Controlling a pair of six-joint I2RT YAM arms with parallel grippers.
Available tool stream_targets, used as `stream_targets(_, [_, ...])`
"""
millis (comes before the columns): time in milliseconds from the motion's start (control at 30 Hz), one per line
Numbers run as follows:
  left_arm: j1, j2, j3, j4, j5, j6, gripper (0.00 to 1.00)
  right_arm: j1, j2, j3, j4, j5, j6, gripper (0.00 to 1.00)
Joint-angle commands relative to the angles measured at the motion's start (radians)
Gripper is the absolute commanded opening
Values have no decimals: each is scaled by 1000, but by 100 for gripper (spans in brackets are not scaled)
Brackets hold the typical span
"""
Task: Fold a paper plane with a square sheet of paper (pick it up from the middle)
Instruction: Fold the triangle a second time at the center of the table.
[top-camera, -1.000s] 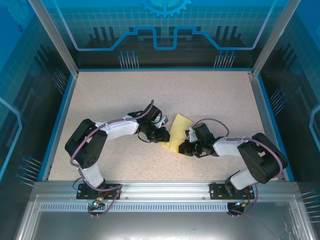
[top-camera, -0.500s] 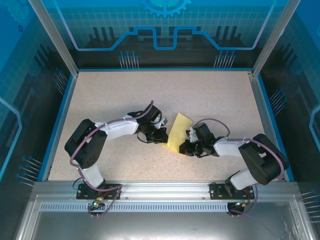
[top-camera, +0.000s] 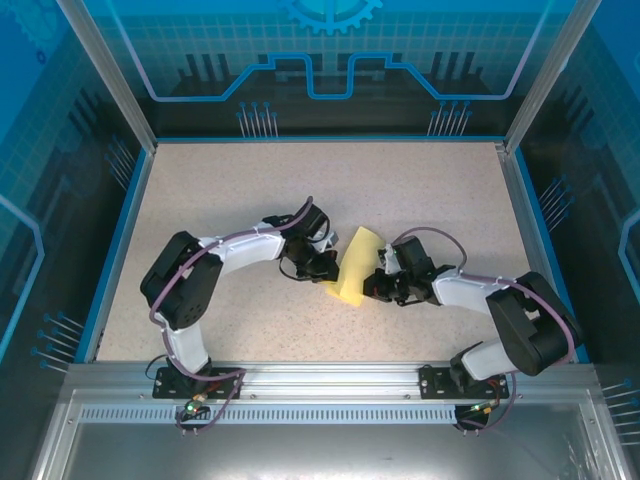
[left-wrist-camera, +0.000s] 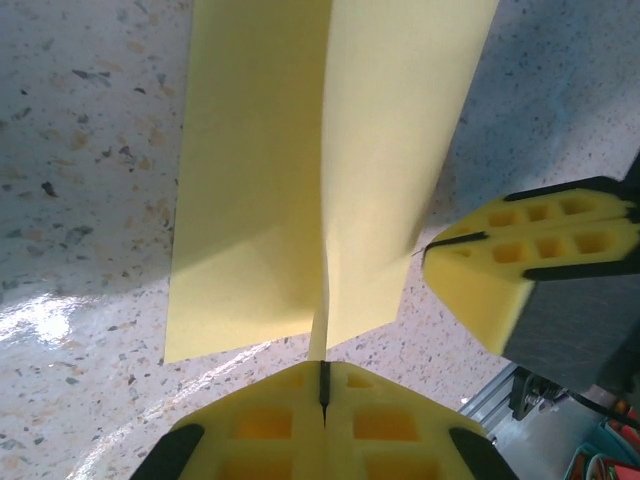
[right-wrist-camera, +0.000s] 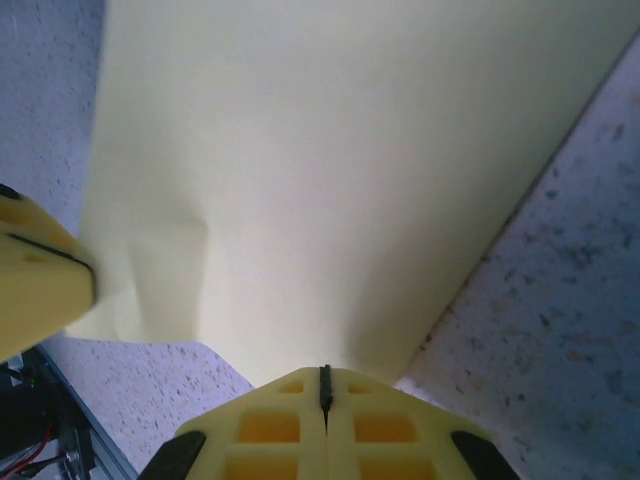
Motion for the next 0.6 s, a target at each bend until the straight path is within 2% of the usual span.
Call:
stream_targets(0, [1,15,43,-65,-19,31,4,-22,27,38,-8,1,-26,5])
stream_targets(567, [-27,82,142,-107,16,6,7,-50,149,100,-11,-11,-100,3])
